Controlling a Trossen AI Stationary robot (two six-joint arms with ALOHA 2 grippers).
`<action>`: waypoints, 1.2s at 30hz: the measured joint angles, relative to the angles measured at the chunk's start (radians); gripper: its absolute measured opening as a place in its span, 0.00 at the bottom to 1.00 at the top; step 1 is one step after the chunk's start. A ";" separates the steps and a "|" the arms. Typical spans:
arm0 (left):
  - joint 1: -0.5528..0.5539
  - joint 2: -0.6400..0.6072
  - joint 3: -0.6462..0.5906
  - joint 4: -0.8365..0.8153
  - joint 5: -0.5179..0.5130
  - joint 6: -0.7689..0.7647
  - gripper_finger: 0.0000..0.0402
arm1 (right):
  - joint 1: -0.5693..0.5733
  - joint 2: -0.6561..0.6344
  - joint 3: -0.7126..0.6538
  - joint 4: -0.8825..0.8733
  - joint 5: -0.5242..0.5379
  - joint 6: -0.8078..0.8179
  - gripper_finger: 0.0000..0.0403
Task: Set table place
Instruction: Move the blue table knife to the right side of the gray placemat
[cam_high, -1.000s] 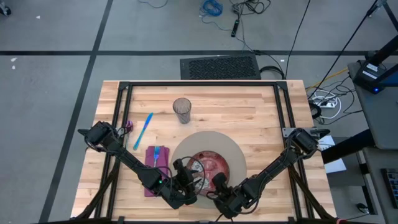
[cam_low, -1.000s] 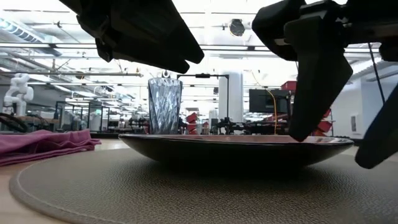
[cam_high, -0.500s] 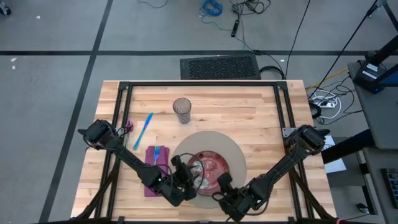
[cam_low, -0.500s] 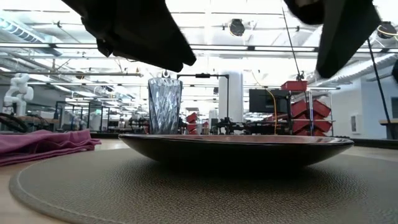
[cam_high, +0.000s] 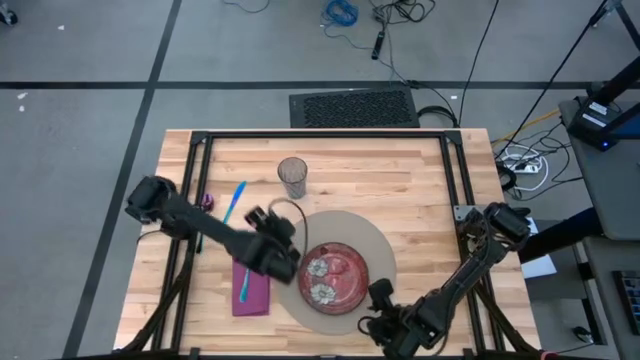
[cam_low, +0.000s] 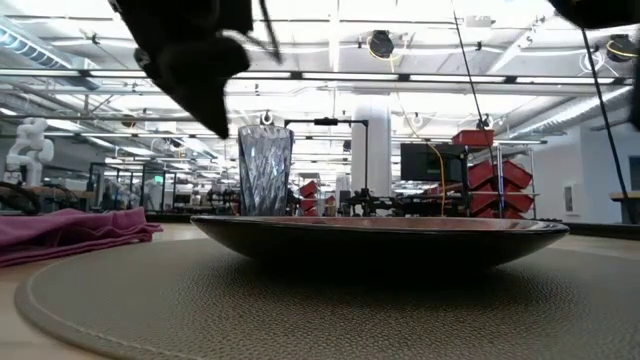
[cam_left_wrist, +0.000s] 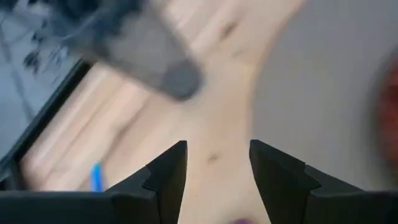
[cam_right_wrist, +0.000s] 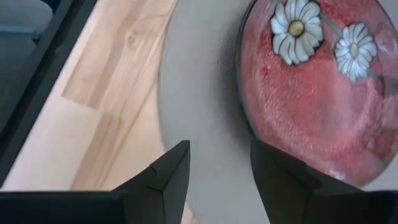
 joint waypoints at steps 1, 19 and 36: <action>0.021 -0.020 -0.006 -0.027 0.013 0.001 0.40 | 0.008 0.000 0.000 -0.007 0.004 0.015 0.39; 0.473 -0.415 -0.223 -0.038 0.364 0.317 0.40 | 0.172 0.000 -0.001 -0.079 0.158 0.302 0.39; 0.944 -0.448 -0.585 0.063 0.783 0.550 0.40 | 0.201 0.002 -0.001 -0.099 0.163 0.491 0.39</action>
